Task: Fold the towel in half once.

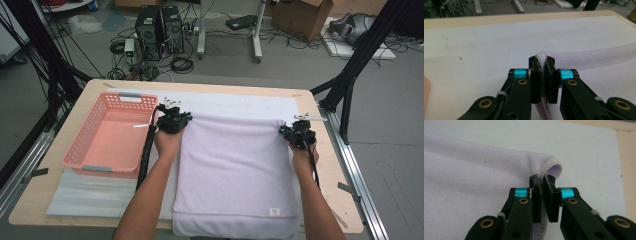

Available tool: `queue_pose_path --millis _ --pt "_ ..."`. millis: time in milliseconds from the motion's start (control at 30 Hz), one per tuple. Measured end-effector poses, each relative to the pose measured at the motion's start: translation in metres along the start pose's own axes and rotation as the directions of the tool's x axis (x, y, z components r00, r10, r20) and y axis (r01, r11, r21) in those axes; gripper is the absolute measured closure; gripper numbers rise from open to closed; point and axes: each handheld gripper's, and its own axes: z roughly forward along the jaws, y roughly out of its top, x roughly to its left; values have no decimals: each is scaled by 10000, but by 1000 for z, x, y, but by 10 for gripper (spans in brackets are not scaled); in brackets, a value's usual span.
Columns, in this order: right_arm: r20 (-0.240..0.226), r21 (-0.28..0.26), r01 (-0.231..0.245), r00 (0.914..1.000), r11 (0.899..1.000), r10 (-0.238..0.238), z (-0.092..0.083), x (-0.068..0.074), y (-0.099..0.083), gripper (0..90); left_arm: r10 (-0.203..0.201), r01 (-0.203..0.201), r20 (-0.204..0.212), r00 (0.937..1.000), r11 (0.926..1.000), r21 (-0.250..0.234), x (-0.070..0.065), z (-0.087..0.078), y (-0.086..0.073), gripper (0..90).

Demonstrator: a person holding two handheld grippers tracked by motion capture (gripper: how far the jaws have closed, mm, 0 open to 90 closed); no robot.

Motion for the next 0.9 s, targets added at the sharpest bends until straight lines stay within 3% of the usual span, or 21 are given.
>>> queue_pose_path --millis 133,200,333,433,500,567,800,900 --pt "231 -147 137 9996 9998 -134 9 -3 17 851 202 -202 9 9998 9997 -152 9 15 14 849" --pt "322 -210 203 9993 9996 -196 14 -4 22 851 94 -93 56 9999 9998 -160 15 21 23 849" --pt "554 -356 298 9981 9989 -278 23 -5 36 849 106 -105 5 9999 9979 -636 21 28 38 848" --pt "836 -602 455 9957 9972 -404 24 -2 49 833 -457 485 335 9984 9951 -867 25 27 36 818" --pt "916 -631 593 9944 9962 -534 25 0 52 757 -573 621 544 9969 9939 -909 25 25 36 625" --pt "924 -640 600 9943 9961 -539 24 1 52 693 -533 591 611 9967 9934 -987 23 21 36 526" --pt "574 -707 600 9968 9957 -560 12 10 52 639 -589 682 975 9935 9931 -957 17 12 30 498" --pt "404 -720 559 9978 9958 -531 5 10 53 627 -536 619 1248 9907 9961 -636 14 8 27 492"
